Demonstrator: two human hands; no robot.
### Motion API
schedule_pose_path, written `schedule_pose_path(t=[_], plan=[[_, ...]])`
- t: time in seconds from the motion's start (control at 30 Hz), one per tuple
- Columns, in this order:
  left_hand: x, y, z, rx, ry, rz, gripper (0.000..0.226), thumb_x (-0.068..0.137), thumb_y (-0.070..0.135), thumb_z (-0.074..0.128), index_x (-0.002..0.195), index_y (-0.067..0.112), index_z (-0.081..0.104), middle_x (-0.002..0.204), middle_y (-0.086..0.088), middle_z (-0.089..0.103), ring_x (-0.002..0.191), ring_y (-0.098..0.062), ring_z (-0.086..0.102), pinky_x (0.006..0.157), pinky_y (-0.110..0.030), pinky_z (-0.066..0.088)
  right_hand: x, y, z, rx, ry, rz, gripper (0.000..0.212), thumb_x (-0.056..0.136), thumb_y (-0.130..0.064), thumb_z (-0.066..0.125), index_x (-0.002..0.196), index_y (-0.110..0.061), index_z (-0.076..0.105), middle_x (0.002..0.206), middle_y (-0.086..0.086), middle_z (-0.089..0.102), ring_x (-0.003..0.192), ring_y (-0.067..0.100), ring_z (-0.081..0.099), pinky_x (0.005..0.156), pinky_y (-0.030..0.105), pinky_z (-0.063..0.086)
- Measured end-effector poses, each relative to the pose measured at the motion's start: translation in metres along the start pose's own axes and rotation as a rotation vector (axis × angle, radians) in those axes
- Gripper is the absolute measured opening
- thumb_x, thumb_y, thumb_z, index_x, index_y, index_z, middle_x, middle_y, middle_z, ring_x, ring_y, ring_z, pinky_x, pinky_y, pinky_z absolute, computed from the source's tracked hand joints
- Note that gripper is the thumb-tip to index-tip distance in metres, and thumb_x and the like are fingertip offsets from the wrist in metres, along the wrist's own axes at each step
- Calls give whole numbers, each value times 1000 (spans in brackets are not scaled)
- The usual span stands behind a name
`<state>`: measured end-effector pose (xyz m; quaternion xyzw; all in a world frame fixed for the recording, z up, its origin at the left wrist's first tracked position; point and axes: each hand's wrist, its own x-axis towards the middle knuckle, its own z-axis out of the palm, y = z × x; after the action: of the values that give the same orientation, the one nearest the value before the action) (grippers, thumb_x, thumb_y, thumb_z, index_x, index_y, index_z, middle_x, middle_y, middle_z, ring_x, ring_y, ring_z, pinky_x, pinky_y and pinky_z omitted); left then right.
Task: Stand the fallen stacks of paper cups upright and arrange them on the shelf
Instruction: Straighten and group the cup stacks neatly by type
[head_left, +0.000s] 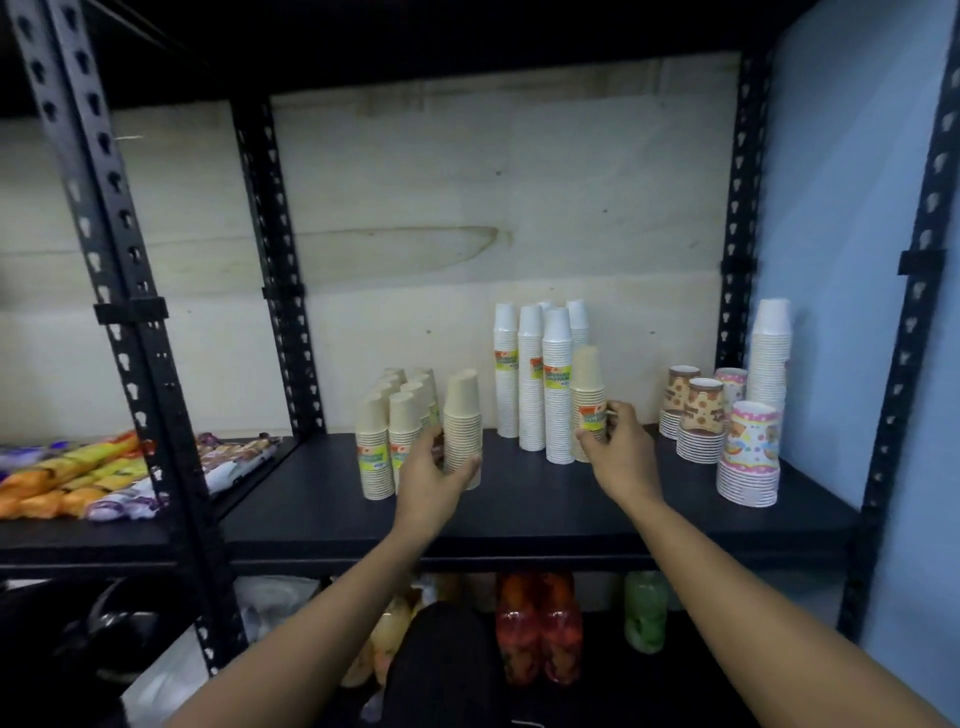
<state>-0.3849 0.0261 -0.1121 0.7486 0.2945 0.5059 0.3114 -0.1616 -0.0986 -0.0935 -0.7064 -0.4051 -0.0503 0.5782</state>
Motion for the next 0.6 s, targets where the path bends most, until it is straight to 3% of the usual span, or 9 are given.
schedule_pose_path(t=[0.17,0.4,0.6], plan=[[-4,-19,-53,64,99,-42,59,83,30,83,134,15,57,120,3,66,106,-13,65,87,-30,56,-30,-21,46,86,-112,-8,41,92,-26,73,127,-14,55,116,2,67,101,15,62,82,29,50],[-2,-40,-92,143,163,-105,63,83,35,82,136,15,55,128,1,63,109,-9,59,87,-25,48,-54,-46,112,137,-217,-30,49,87,-23,78,129,-16,54,125,3,67,112,18,65,97,38,54],[-3,-65,-109,182,195,-173,68,81,41,83,138,15,54,131,-2,63,113,-12,61,91,-27,49,-78,-58,151,112,-267,-40,48,86,-27,79,123,-15,52,121,3,65,109,18,64,91,34,53]])
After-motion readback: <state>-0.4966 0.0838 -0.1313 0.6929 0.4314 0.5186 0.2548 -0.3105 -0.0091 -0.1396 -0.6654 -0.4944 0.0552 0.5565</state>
